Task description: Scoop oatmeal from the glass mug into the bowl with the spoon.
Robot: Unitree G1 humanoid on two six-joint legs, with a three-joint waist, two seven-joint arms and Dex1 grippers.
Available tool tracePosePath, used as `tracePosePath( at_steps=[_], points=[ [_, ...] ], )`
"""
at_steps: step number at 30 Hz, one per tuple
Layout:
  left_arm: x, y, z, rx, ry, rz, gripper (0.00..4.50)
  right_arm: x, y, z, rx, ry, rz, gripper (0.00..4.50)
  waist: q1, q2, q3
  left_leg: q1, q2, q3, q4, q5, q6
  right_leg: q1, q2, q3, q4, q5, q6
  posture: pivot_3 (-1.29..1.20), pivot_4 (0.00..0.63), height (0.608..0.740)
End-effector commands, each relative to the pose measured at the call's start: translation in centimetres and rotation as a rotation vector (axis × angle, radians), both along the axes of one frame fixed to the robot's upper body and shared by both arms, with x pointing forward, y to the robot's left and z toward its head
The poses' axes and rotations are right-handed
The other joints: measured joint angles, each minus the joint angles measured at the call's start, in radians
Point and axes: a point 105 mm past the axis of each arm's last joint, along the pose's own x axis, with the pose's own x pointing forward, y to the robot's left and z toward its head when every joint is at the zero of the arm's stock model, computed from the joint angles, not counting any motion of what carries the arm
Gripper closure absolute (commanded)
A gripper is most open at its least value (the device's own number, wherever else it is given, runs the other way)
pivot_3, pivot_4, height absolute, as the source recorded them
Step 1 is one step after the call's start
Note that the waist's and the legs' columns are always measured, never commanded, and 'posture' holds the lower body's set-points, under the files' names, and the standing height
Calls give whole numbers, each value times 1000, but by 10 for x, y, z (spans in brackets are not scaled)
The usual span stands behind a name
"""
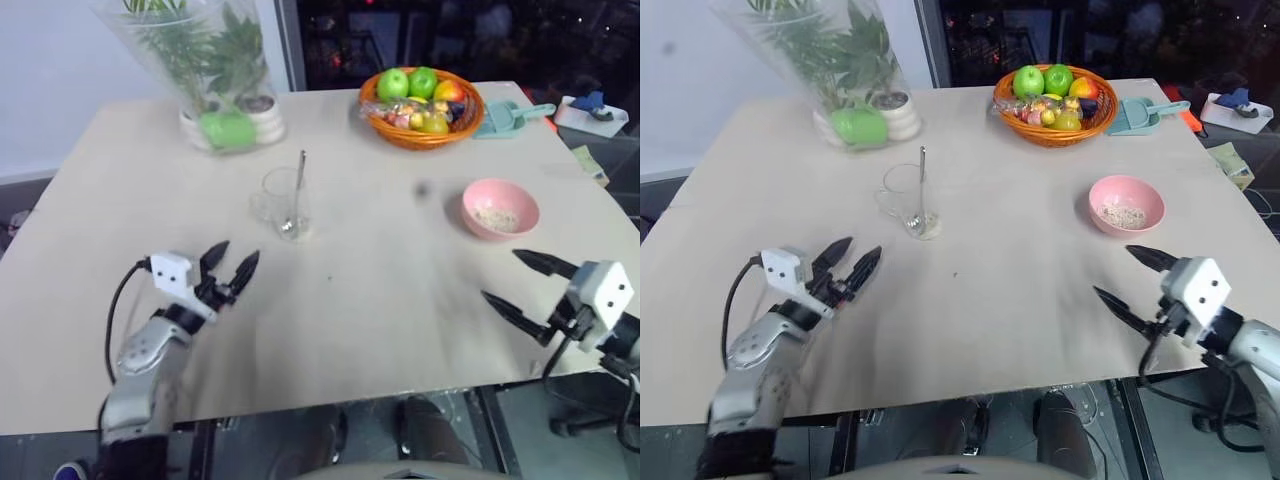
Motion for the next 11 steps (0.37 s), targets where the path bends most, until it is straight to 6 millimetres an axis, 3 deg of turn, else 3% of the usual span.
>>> tracePosePath(
  at_steps=[1, 6, 11],
  points=[
    [-22, -11, 16, 4, 4, -100, 1252, -10, -26, 1, -69, -14, -62, 400, 6, 0, 0, 1, 0, 0, 0, 0, 0, 1, 0, 0, -1, 0, 0, 0, 150, 740],
    [-42, -12, 19, 0, 39, -137, 1252, -22, -51, -8, -65, 15, -152, 400, 17, 1, 1, 4, 1, 0, 0, -1, 0, 6, 0, 0, -3, 0, 0, 0, 150, 740],
    [-44, -12, 32, -32, 3, -141, 1252, -25, -53, -13, -26, 6, -166, 400, 17, 1, 1, 10, 2, -1, -1, -3, -4, 13, 0, 0, -6, -4, 0, 0, 150, 740]
  ],
)
